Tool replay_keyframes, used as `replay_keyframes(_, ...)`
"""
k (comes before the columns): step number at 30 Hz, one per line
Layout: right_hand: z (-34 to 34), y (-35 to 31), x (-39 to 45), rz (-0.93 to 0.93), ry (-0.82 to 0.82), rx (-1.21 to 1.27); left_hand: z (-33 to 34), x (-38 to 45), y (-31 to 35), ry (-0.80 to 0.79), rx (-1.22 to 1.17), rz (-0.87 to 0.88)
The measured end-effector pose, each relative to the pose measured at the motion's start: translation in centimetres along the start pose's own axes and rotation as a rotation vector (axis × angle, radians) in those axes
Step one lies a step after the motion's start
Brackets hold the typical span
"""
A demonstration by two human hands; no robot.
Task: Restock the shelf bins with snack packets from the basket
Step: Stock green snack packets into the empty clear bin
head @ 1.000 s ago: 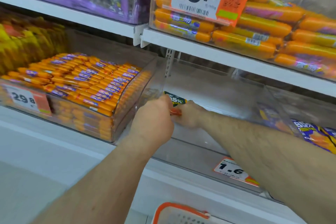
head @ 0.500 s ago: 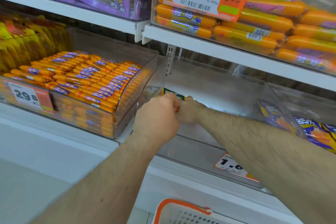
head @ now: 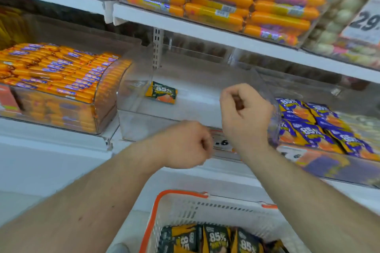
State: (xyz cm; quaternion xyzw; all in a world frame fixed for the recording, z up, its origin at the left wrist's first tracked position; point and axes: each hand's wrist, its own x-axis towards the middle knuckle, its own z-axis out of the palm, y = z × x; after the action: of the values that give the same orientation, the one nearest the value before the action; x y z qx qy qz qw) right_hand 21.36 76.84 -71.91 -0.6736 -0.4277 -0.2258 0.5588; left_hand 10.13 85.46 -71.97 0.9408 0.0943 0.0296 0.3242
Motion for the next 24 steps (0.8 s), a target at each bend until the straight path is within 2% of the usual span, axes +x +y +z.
replay_keyframes(2, -1.9, 1.2, -4.2, -0.047, -0.024, 0.002, 2.2, -0.1, 0.0, -0.246, 0.013, -0.038)
replay_keyframes(4, -3.0, 3.5, -8.0, 0.032, -0.089, -0.007, 4.0, 0.0, -0.4, -0.324, 0.091, -0.047)
replay_keyframes(7, -4.2, 7.4, -13.2, 0.266, -0.226, -0.097, 5.8, 0.1, -0.7, -0.364, 0.16, -0.08)
replay_keyframes(10, -5.4, 10.8, -17.8, 0.493, -0.458, -0.29, 7.5, 0.3, -1.1, -0.465, 0.216, -0.104)
replay_keyframes(13, -6.8, 14.0, -22.4, 0.791, -0.663, -0.532, 9.1, 0.6, -1.3, -0.547, 0.254, -0.116)
replay_keyframes(17, -7.8, 16.3, -26.9, 1.212, -0.835, -0.781, 11.1, 1.0, -1.1, -0.602, 0.285, -0.101)
replay_keyframes(20, -8.3, 17.8, -29.3, 1.496, -0.869, -0.956, 12.4, 1.0, -1.2, -0.641, 0.329, -0.088)
replay_keyframes(24, -8.8, 17.9, -30.6, 1.619, -0.853, -0.863, 12.9, 0.8, -1.6, -0.661, 0.377, -0.095)
